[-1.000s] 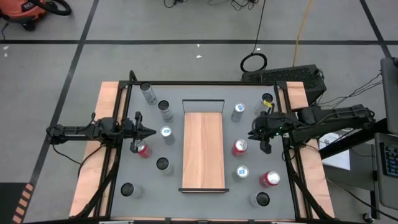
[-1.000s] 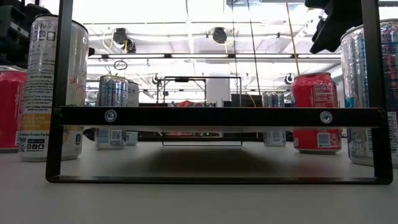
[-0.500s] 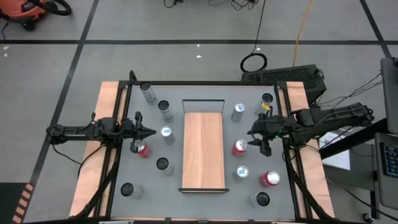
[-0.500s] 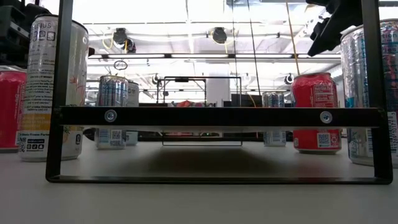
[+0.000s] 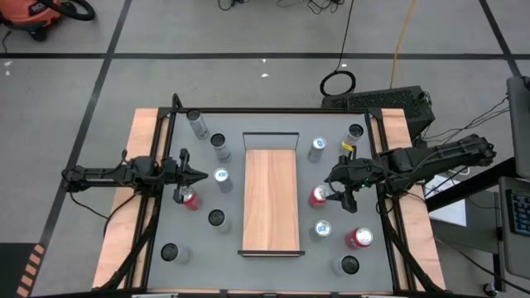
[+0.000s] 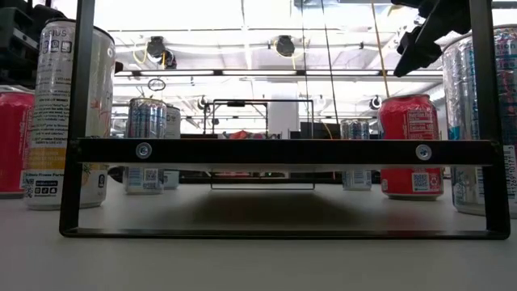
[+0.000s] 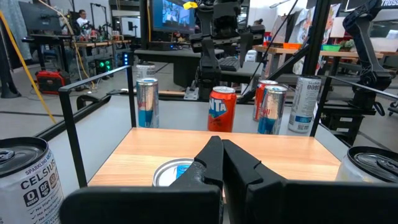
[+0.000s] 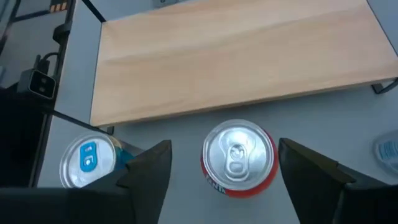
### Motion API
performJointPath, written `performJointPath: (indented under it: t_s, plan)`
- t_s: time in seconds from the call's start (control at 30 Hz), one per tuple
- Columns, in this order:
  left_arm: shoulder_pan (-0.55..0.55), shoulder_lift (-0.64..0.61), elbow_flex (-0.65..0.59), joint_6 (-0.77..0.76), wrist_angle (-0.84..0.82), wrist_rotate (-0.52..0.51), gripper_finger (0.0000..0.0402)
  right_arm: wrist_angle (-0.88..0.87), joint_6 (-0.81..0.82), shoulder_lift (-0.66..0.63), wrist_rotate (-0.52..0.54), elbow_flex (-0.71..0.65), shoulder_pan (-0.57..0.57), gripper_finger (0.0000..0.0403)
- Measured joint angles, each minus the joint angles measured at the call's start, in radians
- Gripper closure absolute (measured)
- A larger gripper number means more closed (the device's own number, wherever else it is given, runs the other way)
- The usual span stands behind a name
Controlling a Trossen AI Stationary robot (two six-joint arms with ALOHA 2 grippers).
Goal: Place canned beverage on shelf
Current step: Put the right red soda can on the shelf
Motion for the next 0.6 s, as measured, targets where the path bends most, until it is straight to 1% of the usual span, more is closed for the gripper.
performJointPath:
  t_s: [0.23, 0.6]
  plan:
    - [0.000, 0.000, 0.000, 0.000, 0.000, 0.000, 0.0402, 0.009, -0.017, 0.001, 0.024, 0.000, 0.000, 0.0127]
    - [0.000, 0.000, 0.000, 0.000, 0.000, 0.000, 0.0402, 0.009, -0.082, 0.001, 0.026, 0.000, 0.000, 0.0080]
